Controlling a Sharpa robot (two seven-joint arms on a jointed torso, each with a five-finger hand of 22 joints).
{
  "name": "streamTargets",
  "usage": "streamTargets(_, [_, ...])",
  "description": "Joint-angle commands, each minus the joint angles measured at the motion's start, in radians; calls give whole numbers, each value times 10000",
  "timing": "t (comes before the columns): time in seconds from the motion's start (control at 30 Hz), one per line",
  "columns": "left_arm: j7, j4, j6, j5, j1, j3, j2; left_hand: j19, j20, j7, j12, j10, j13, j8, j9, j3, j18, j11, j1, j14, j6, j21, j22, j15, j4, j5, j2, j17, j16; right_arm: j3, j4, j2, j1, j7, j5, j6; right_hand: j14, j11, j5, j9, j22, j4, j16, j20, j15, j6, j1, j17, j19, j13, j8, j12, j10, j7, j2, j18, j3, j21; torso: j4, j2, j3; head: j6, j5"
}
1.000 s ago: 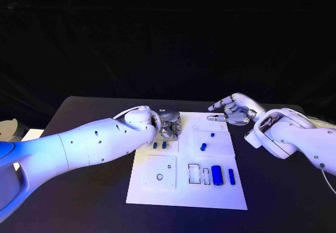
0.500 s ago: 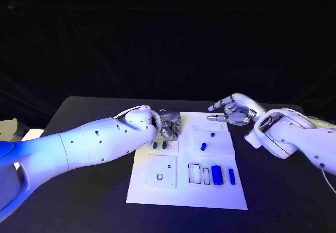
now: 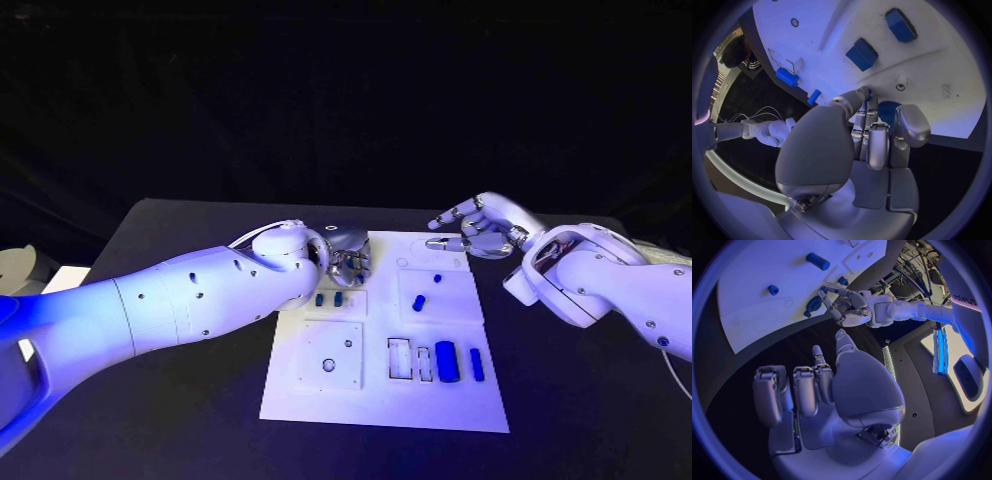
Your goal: Assemble the parts on the task board
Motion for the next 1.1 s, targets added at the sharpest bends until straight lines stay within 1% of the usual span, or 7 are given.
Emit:
streamTargets(0.03, [181, 183, -370, 334, 4, 43, -123, 156, -16, 40, -52, 80, 13, -36, -12, 68, -107, 8, -114, 506, 58, 33, 12, 32, 7, 45, 6, -10, 60, 0, 10, 1, -7, 90, -37, 110, 726, -33, 55, 17, 1561, -1, -35, -26, -16, 51, 19, 1222, 442, 1922, 42, 2, 480, -40, 118, 190, -47, -38, 12, -9, 6, 20, 13])
streamTargets(0.17, [152, 483, -514, 621, 15, 156, -462, 153, -10, 44, -94, 113, 20, -57, -13, 133, -108, 8, -187, 502, 83, 45, 30, 35, -42, 48, -14, -23, 61, 0, 12, -10, -7, 92, -36, 96, 726, -33, 55, 17, 1561, -1, -35, -26, -16, 51, 19, 1222, 442, 1922, 42, 2, 480, -40, 118, 190, -47, -38, 9, -8, 13, 46, 103])
streamTargets(0.33, [25, 871, -580, 819, 60, 291, -928, 149, -8, 46, -110, 129, 24, -63, -12, 148, -106, 9, -221, 501, 98, 41, 30, 36, -60, 46, -29, -25, 62, 0, 13, -25, -7, 91, -31, 83, 726, -33, 55, 17, 1561, -1, -35, -26, -16, 51, 19, 1222, 442, 1922, 42, 2, 480, -40, 118, 190, -47, -38, 22, -12, 6, 56, 75])
streamTargets(0.43, [-62, 1041, -543, 886, 81, 330, -1167, 145, -6, 39, -127, 161, 32, -70, -9, 164, -104, 3, -268, 498, 124, 37, 30, 34, -90, 43, -55, -36, 61, 0, 16, -32, -7, 90, -28, 81, 726, -33, 55, 17, 1561, -1, -35, -26, -16, 51, 19, 1222, 442, 1922, 42, 2, 480, -40, 118, 190, -47, -38, 25, -10, 6, 66, 63])
streamTargets(0.7, [-237, 1173, -328, 1023, 93, 355, -1532, 144, -5, 33, -155, 195, 41, -80, -6, 174, -104, -2, -344, 496, 153, 51, 49, 30, -114, 37, -79, -39, 64, 0, 15, -43, -7, 84, -25, 77, 726, -33, 55, 17, 1561, -1, -35, -26, -16, 51, 19, 1222, 442, 1922, 42, 2, 480, -40, 118, 190, -47, -38, 16, 9, -16, 58, 60])
streamTargets(0.97, [-335, 1076, -203, 1057, 45, 341, -1569, 143, -3, 33, -179, 201, 43, -94, -7, 175, -106, -2, -396, 496, 157, 62, 63, 31, -119, 33, -88, -31, 70, 0, 1, -23, -7, 91, -25, 89, 726, -33, 55, 17, 1561, -1, -35, -26, -16, 51, 19, 1222, 442, 1922, 42, 2, 480, -40, 118, 190, -47, -38, 7, 9, -18, 44, 73])
streamTargets(1.1, [-350, 1033, -137, 1061, 18, 332, -1548, 140, -2, 32, -184, 209, 46, -96, -7, 176, -105, -4, -412, 496, 164, 55, 58, 30, -122, 33, -87, -32, 71, 0, -4, -17, -7, 97, -24, 98, 726, -33, 55, 17, 1561, -1, -35, -26, -16, 51, 19, 1222, 442, 1922, 42, 2, 480, -40, 118, 190, -47, -38, 5, 4, -6, 33, 82])
